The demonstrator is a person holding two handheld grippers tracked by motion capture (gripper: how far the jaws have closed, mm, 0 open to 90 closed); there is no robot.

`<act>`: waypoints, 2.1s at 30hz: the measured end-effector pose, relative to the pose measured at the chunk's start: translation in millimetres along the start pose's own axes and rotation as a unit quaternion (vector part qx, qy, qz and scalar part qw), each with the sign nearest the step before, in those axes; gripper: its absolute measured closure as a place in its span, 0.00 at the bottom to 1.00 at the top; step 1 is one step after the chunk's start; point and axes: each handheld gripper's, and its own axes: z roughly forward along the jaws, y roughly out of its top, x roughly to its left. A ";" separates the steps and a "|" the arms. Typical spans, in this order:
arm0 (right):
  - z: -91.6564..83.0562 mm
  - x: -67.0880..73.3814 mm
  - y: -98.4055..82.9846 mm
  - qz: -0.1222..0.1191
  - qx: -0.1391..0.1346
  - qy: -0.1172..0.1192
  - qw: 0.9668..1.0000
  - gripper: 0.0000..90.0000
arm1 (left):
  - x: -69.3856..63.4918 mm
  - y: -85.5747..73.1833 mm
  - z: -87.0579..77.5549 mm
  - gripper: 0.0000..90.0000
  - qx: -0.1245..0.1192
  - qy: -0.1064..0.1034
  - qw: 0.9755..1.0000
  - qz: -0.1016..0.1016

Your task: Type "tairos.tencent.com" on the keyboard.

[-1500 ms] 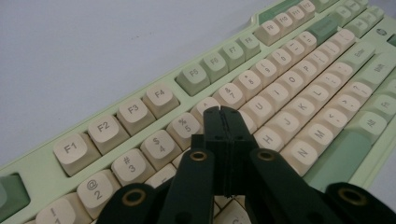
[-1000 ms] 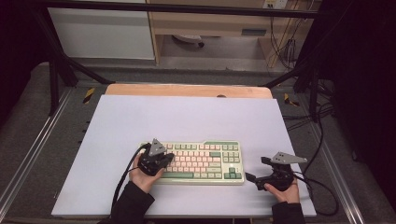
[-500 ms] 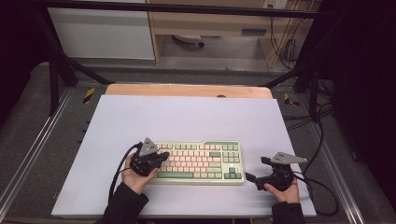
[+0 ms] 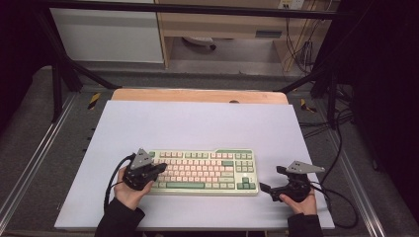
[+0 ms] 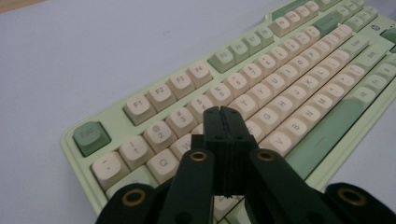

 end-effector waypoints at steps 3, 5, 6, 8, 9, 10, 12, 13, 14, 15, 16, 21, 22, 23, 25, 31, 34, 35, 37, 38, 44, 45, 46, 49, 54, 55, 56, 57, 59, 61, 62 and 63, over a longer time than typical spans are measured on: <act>0.2 0.0 0.0 0.000 0.000 0.000 1.000 0.01 | 3.4 -4.2 -4.9 1.00 -0.002 0.003 1.000 -0.005; 0.5 0.1 -0.1 0.000 0.001 0.000 1.000 0.01 | 5.3 -7.0 -7.2 1.00 -0.002 0.005 1.000 -0.007; 0.5 0.3 -0.1 0.001 0.001 0.000 1.000 0.01 | 6.4 -8.6 -8.0 1.00 -0.001 0.006 1.000 -0.009; 0.4 0.1 -0.1 0.000 0.001 -0.001 1.000 0.01 | 9.1 -11.9 -9.5 1.00 0.002 0.008 1.000 -0.011; 0.4 0.1 -0.2 0.000 0.000 -0.001 1.000 0.01 | 10.3 -13.7 -9.9 1.00 0.003 0.009 1.000 -0.013; 0.4 0.1 -0.2 0.000 0.000 -0.001 1.000 0.01 | 11.4 -15.5 -10.2 1.00 0.004 0.010 1.000 -0.015; 0.6 0.2 -0.2 0.000 0.001 0.000 1.000 0.01 | 12.8 -18.5 -10.3 1.00 0.005 0.011 1.000 -0.018; 0.8 0.1 -0.2 0.000 0.001 0.000 1.000 0.01 | 13.1 -19.7 -10.1 1.00 0.006 0.011 1.000 -0.020; 0.9 0.2 -0.3 -0.001 0.001 0.000 1.000 0.01 | 13.4 -20.6 -9.8 1.00 0.007 0.011 1.000 -0.021; 1.0 0.2 -0.3 -0.001 0.002 0.000 1.000 0.01 | 13.4 -21.3 -9.4 1.00 0.006 0.011 1.000 -0.021; 1.0 0.1 -0.3 -0.001 0.002 0.000 1.000 0.01 | 13.5 -21.4 -8.9 1.00 0.006 0.011 1.000 -0.021; 1.3 0.2 -0.4 -0.002 0.002 0.000 1.000 0.01 | 14.3 -19.5 -1.5 1.00 0.010 0.015 1.000 -0.023; 1.3 0.2 -0.4 -0.002 0.002 0.000 1.000 0.01 | 14.0 -19.1 0.2 1.00 0.012 0.015 1.000 -0.022; 1.1 0.1 -0.4 -0.002 0.002 0.000 1.000 0.01 | 13.7 -18.8 1.7 1.00 0.012 0.014 1.000 -0.022; 0.8 0.1 -0.3 -0.001 0.002 0.000 1.000 0.01 | 12.6 -18.4 4.1 1.00 0.014 0.013 1.000 -0.020; 0.7 0.3 -0.3 0.000 0.002 0.000 1.000 0.01 | 11.4 -19.2 7.3 1.00 0.020 0.014 1.000 -0.017; 0.7 0.3 -0.3 0.000 0.002 -0.001 1.000 0.01 | 11.4 -20.0 7.4 1.00 0.019 0.013 1.000 -0.018; 0.7 0.3 -0.3 0.000 0.002 -0.001 1.000 0.01 | 11.6 -20.1 7.5 1.00 0.019 0.013 1.000 -0.017; 0.8 0.4 -0.3 0.000 0.002 -0.001 1.000 0.01 | 11.6 -20.6 8.0 1.00 0.019 0.013 1.000 -0.016; 0.8 0.4 -0.3 0.000 0.002 0.000 1.000 0.01 | 11.7 -20.9 8.5 1.00 0.020 0.013 1.000 -0.016; 0.2 0.5 0.1 0.000 0.000 0.000 1.000 0.01 | 11.7 -21.7 8.2 1.00 0.015 0.010 1.000 -0.017; 0.1 0.5 0.4 0.000 0.000 0.001 1.000 0.01 | 12.0 -21.2 6.4 1.00 0.013 0.010 1.000 -0.017; -0.1 1.0 0.8 -0.001 0.000 0.000 1.000 0.01 | 11.8 -20.9 4.9 1.00 0.011 0.012 1.000 -0.018; -0.2 4.2 4.0 -0.002 -0.001 0.007 1.000 0.03 | 11.9 -20.8 0.3 1.00 0.005 0.007 1.000 -0.017; 2.0 12.8 11.4 -0.009 0.005 0.011 1.000 0.08 | 11.3 -22.1 -4.4 1.00 -0.001 0.000 1.000 -0.016; 2.6 15.0 13.2 -0.013 0.003 0.011 1.000 0.09 | 11.5 -22.3 -5.3 1.00 -0.002 -0.001 1.000 -0.015; 2.6 15.0 13.2 -0.013 0.003 0.011 1.000 0.09 | 11.7 -22.6 -6.3 1.00 -0.004 -0.002 1.000 -0.016; 3.3 17.9 15.1 -0.014 0.006 0.014 1.000 0.10 | 11.9 -22.8 -7.2 1.00 -0.006 -0.004 1.000 -0.018; 5.9 23.1 19.2 -0.022 0.012 0.015 1.000 0.13 | 12.1 -23.0 -8.7 1.00 -0.005 -0.004 1.000 -0.016; 8.7 28.5 22.8 -0.023 0.011 0.021 0.999 0.18 | 12.6 -23.8 -9.6 1.00 -0.005 -0.004 1.000 -0.016; 12.2 34.5 26.3 -0.027 0.013 0.026 0.999 0.23 | 13.0 -24.1 -10.0 1.00 -0.005 -0.004 1.000 -0.016; 14.2 37.2 28.1 -0.030 0.014 0.028 0.999 0.25 | 13.4 -24.3 -10.5 1.00 -0.005 -0.004 1.000 -0.016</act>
